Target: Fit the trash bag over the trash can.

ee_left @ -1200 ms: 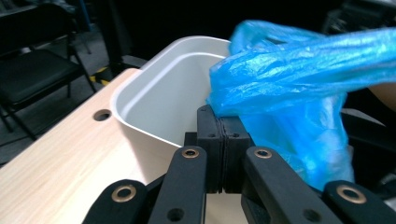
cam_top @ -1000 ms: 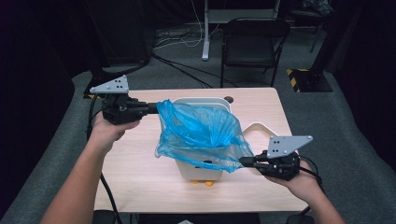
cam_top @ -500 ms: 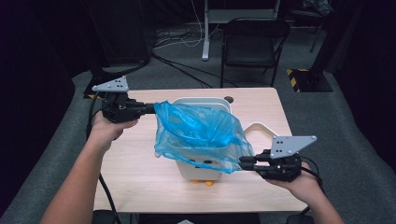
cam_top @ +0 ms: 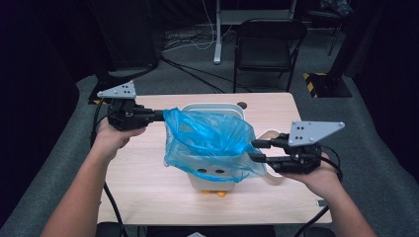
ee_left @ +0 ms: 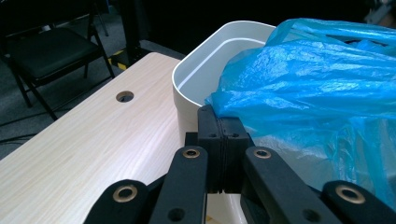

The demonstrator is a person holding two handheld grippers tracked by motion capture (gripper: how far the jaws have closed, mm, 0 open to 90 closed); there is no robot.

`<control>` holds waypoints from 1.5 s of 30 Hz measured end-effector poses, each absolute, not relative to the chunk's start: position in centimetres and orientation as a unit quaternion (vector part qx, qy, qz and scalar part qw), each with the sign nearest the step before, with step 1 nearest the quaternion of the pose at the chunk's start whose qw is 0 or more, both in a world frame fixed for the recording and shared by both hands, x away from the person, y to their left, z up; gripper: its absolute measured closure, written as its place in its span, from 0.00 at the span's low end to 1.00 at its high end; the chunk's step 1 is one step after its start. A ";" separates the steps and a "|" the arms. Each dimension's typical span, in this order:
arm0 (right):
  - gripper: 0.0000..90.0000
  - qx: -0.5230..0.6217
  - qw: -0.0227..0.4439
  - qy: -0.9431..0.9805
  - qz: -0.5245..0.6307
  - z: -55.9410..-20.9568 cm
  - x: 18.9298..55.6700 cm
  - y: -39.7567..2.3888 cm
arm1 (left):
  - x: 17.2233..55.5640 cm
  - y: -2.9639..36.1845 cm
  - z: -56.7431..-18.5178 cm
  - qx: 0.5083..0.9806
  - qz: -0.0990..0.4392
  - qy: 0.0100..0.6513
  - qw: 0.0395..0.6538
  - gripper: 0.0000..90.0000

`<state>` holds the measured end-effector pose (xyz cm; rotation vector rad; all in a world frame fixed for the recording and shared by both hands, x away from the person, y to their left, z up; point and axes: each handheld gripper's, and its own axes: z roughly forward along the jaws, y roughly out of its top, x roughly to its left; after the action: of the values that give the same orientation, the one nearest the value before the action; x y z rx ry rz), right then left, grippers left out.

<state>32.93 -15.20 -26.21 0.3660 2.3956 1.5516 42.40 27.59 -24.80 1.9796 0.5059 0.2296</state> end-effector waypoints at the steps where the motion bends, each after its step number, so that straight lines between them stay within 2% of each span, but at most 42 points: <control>1: 0.67 0.124 0.133 0.825 0.535 -25.8 33.3 -14.9 | 42.4 27.6 -24.8 0.825 0.095 0.210 0.516 0.99; 15: 0.51 0.103 0.142 0.832 0.526 -23.9 35.3 -11.9 | 42.5 27.0 -24.9 0.832 0.092 0.202 0.509 0.99; 19: 0.51 0.103 0.141 0.836 0.521 -23.8 36.1 -11.2 | 42.7 26.8 -25.0 0.832 0.092 0.201 0.509 0.99; 23: 0.63 0.100 0.137 0.840 0.516 -24.0 37.1 -10.7 | 42.9 26.7 -25.0 0.832 0.092 0.199 0.509 0.99; 27: 0.85 0.090 0.133 0.843 0.513 -24.1 37.7 -10.3 | 43.1 26.6 -25.1 0.832 0.093 0.200 0.508 0.99; 30: 0.97 0.088 0.135 0.845 0.510 -24.2 38.0 -10.3 | 43.2 26.6 -25.2 0.832 0.092 0.202 0.508 0.99; 31: 1.00 0.088 0.137 0.844 0.511 -24.1 38.1 -10.3 | 43.3 26.6 -25.2 0.832 0.093 0.202 0.508 0.99; 35: 1.00 0.093 0.134 0.840 0.517 -24.0 38.5 -10.7 | 43.4 26.7 -25.3 0.832 0.092 0.204 0.508 0.99; 36: 0.94 0.091 0.130 0.840 0.519 -24.0 38.5 -10.8 | 43.4 26.7 -25.3 0.831 0.092 0.204 0.509 0.99; 38: 0.73 0.097 0.123 0.839 0.521 -23.9 38.5 -10.8 | 43.4 26.6 -25.3 0.832 0.092 0.205 0.508 0.99; 39: 0.67 0.104 0.121 0.838 0.521 -23.8 38.5 -10.7 | 43.4 26.6 -25.3 0.832 0.092 0.204 0.508 0.99; 42: 0.55 0.096 0.115 0.836 0.527 -23.5 38.3 -10.4 | 43.4 26.4 -25.3 0.833 0.090 0.201 0.507 0.99; 45: 0.48 0.082 0.112 0.837 0.530 -23.4 38.2 -9.8 | 43.4 26.2 -25.3 0.834 0.090 0.198 0.507 0.99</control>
<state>38.17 -9.84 -23.38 0.2418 2.4562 1.5552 43.44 26.16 -25.31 2.0107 0.4774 0.2166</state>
